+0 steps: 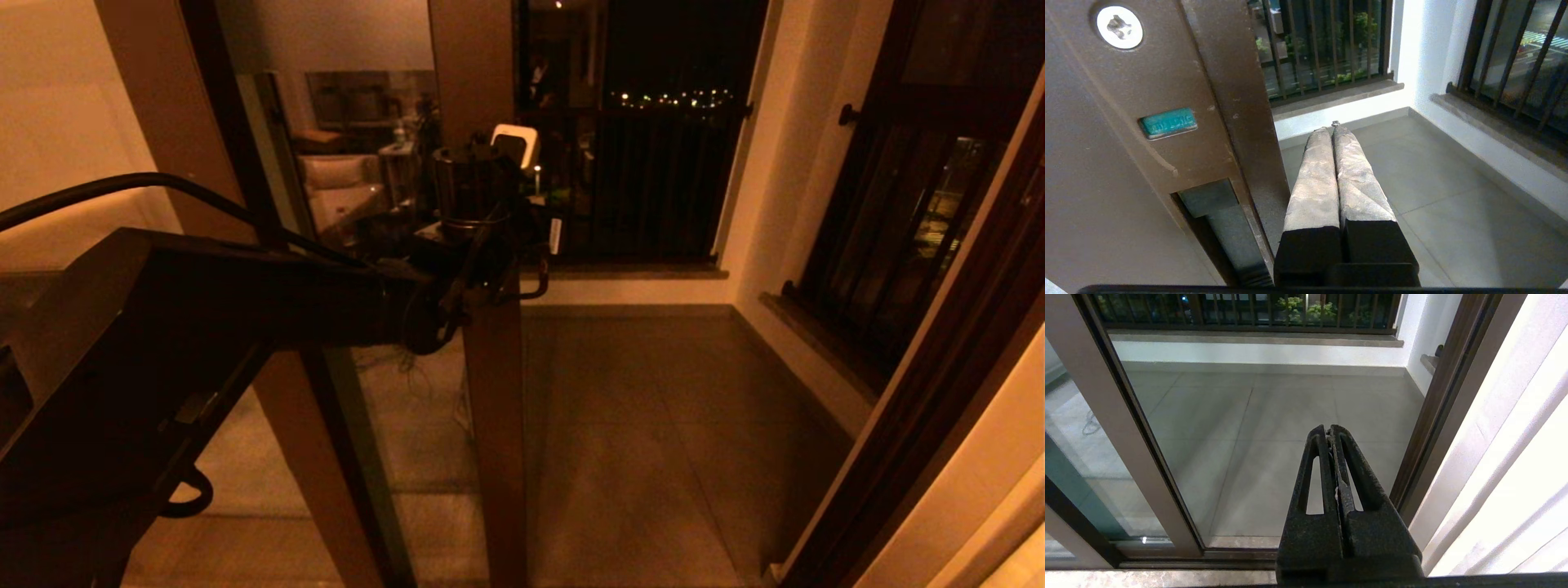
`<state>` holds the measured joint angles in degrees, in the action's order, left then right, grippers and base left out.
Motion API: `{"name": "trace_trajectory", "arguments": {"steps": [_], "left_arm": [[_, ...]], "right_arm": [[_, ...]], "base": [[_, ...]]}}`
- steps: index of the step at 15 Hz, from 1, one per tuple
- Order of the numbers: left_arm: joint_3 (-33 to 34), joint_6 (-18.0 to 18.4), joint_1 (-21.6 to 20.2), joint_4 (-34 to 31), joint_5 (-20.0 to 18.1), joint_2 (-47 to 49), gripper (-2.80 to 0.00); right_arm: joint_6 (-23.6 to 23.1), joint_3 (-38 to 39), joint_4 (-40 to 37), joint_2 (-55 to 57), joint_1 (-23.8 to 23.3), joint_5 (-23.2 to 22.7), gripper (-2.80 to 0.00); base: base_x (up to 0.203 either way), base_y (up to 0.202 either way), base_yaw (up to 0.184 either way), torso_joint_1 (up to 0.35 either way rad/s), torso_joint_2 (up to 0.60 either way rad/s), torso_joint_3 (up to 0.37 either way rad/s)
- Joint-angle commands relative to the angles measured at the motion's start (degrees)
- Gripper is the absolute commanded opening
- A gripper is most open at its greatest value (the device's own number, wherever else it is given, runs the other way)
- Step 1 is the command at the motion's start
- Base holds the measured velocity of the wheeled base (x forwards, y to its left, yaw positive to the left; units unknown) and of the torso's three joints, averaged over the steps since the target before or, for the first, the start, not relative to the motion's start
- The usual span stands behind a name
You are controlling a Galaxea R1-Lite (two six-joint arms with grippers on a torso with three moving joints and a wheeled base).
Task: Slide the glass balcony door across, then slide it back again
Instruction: Open the slid door
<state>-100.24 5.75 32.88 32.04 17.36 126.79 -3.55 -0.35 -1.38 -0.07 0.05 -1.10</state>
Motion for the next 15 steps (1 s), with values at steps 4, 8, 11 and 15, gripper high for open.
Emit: {"name": "trace_trajectory", "arguments": {"steps": [4, 8, 11, 15], "left_arm": [[0.2, 0.6, -1.0, 0.2, 0.3, -0.8, -2.80], [0.3, 0.6, -1.5, 0.2, 0.4, -0.9, -2.80], [0.4, 0.6, -1.5, 0.2, 0.3, -1.3, -2.80], [1.8, 0.6, -1.5, 0.2, 0.3, -3.4, -2.80]], "right_arm": [[-0.1, 0.0, 0.0, 0.1, 0.0, 0.0, -2.80], [-0.1, 0.0, 0.0, 0.1, 0.0, 0.0, -2.80], [-0.1, 0.0, 0.0, 0.1, 0.0, 0.0, -2.80], [-0.1, 0.0, 0.0, 0.1, 0.0, 0.0, -2.80]], "base": [[0.000, 0.000, 0.000, 0.000, 0.00, 0.000], [0.000, 0.000, 0.000, 0.000, 0.00, 0.000], [0.000, 0.000, 0.000, 0.000, 0.00, 0.000], [0.000, 0.000, 0.000, 0.000, 0.00, 0.000]]}}
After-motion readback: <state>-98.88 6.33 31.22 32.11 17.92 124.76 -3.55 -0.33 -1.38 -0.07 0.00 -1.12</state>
